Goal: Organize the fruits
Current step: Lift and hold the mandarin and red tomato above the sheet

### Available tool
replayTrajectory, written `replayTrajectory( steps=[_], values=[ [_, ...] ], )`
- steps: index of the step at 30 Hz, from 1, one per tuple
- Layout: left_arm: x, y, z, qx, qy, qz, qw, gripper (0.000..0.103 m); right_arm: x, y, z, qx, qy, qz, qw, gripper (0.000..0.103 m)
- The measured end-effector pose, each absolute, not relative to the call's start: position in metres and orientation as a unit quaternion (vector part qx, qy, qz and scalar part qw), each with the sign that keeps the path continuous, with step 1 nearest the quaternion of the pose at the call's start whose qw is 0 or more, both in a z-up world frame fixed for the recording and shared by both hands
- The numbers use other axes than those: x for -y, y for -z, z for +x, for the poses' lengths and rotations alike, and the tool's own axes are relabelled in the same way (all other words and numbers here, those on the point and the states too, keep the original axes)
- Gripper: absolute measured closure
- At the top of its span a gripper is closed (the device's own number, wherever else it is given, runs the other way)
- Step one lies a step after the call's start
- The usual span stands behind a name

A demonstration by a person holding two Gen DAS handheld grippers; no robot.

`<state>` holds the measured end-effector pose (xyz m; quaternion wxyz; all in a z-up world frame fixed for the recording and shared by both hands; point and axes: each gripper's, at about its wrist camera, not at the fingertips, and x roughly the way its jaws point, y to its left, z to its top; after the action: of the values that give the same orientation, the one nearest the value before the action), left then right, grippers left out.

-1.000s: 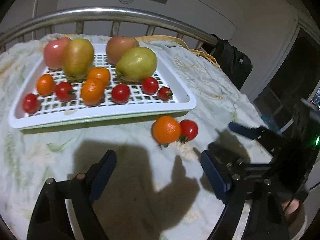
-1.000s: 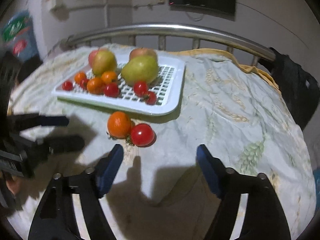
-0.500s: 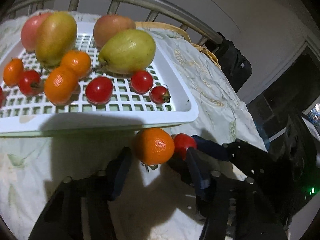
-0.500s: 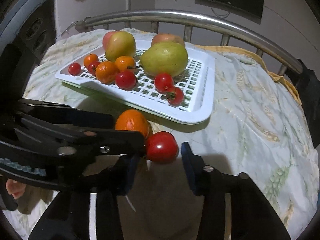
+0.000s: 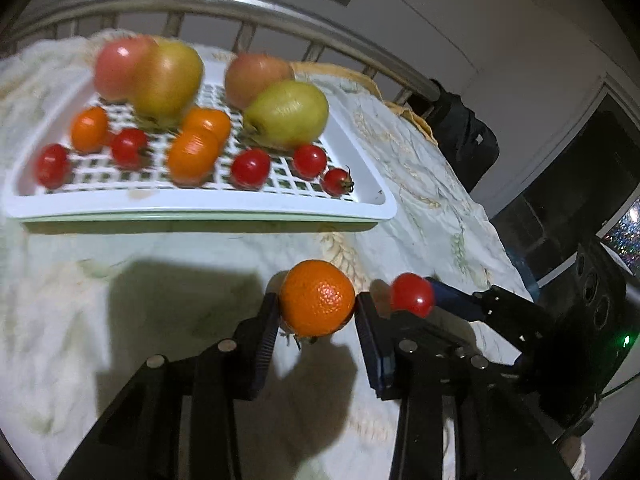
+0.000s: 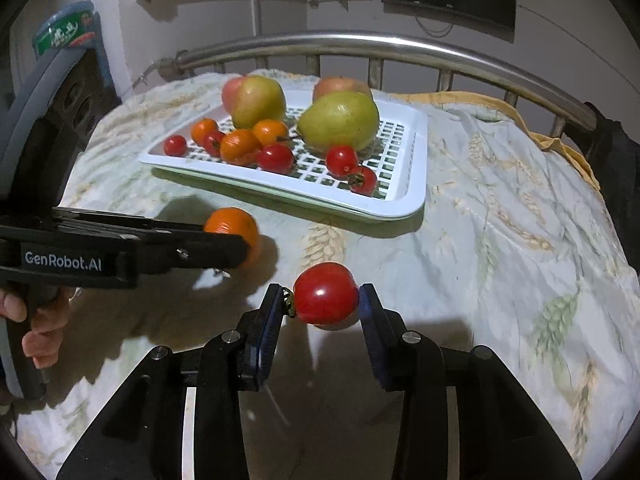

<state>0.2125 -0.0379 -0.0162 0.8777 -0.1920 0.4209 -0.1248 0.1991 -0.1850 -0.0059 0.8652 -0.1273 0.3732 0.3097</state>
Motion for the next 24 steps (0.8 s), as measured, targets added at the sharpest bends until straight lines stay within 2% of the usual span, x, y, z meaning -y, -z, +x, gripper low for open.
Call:
replayTrajectory(
  steps=[12,24],
  values=[
    [0.027,-0.032,0.131,-0.331,0.102,-0.114,0.931,0.062,0.183,-0.040,0.127,-0.308,-0.317,-0.067,0.895,0.066],
    [0.017,-0.042,0.096,-0.293,0.085,-0.106,0.946,0.062,0.170,-0.062,0.091,-0.271,-0.314,-0.043,0.909,0.066]
  ],
)
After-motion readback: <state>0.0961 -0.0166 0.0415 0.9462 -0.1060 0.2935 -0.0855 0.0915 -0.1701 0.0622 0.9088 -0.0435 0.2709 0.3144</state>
